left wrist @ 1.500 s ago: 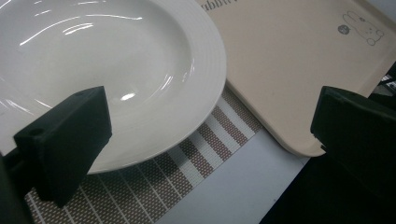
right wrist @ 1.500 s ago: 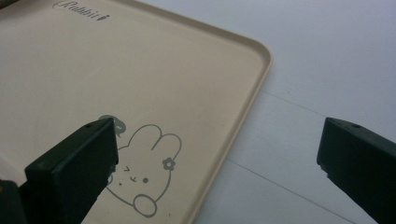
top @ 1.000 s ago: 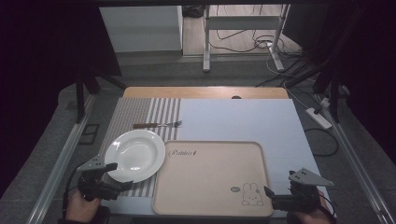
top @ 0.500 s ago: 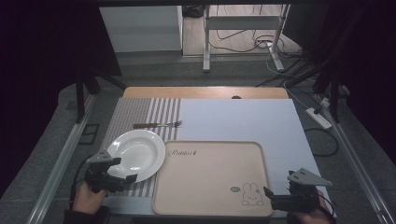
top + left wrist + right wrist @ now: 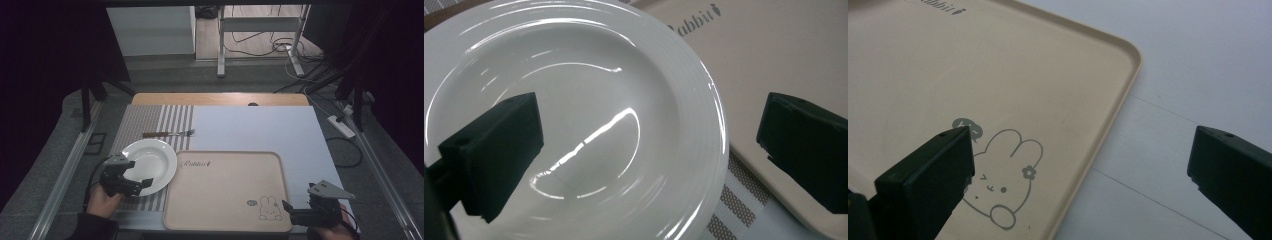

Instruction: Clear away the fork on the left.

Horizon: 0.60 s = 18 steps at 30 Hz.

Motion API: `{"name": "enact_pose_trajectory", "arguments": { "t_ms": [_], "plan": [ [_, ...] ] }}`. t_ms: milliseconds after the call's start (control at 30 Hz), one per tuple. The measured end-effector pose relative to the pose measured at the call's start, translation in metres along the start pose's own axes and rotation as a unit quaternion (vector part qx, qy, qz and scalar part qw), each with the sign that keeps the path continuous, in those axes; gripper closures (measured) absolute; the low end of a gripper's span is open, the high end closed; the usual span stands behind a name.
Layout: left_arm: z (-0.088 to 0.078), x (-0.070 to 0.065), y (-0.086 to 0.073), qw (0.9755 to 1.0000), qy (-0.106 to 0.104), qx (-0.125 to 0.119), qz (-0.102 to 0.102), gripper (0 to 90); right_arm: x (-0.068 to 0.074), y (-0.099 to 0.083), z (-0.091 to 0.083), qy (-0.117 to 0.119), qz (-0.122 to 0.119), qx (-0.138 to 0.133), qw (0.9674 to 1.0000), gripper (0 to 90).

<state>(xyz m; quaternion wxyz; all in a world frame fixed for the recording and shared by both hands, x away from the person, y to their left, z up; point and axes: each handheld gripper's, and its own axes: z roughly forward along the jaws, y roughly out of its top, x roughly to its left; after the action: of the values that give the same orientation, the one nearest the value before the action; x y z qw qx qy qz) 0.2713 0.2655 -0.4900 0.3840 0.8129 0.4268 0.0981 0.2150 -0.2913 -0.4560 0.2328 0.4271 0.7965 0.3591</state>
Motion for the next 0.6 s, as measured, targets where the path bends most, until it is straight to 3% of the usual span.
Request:
{"name": "enact_pose_trajectory", "arguments": {
  "t_ms": [333, 600],
  "plan": [
    [0.015, 0.009, 0.017, 0.9999, -0.011, 0.003, -0.01, 0.0, 0.0, 0.0, 0.0, 0.001, 0.0, 0.002, 1.0, 0.0],
    [0.028, 0.01, 0.033, 0.9996, 0.005, 0.023, 0.015, 0.0, 0.0, 0.0, 0.001, 0.001, 0.0, 0.003, 1.0, 0.0]
  ]
}}
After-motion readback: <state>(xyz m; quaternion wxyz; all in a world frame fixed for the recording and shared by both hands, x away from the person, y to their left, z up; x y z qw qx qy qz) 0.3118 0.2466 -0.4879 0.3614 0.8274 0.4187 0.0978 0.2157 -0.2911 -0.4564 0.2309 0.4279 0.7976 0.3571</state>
